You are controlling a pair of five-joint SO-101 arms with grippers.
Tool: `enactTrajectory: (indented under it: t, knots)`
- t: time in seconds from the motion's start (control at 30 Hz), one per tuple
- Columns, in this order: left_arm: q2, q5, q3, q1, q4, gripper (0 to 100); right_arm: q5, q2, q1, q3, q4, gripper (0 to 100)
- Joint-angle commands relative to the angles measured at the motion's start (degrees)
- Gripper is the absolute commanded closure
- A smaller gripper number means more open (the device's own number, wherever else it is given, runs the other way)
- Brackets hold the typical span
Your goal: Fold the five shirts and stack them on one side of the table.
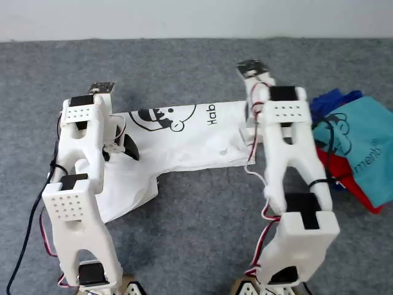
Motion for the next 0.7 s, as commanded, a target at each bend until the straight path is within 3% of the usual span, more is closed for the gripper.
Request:
enactTrajectory:
  t: [0.0, 0.23, 0.43, 0.67]
  knots:
    - [0.2, -0.6, 0.0, 0.5, -0.8, 69, -1.0, -1.9, -4.4, -1.5, -1.8, 79.0]
    - [0.2, -0.6, 0.0, 0.5, -0.8, 69, -1.0, 8.2, -5.6, -1.5, -9.1, 79.0]
    - [0.2, -0.6, 0.0, 0.5, -0.8, 69, -0.4, 15.7, 0.5, -1.8, -13.1, 79.0]
    - [0.2, -0.6, 0.0, 0.5, -0.8, 69, 3.0, 12.4, 5.8, -1.8, -10.0, 79.0]
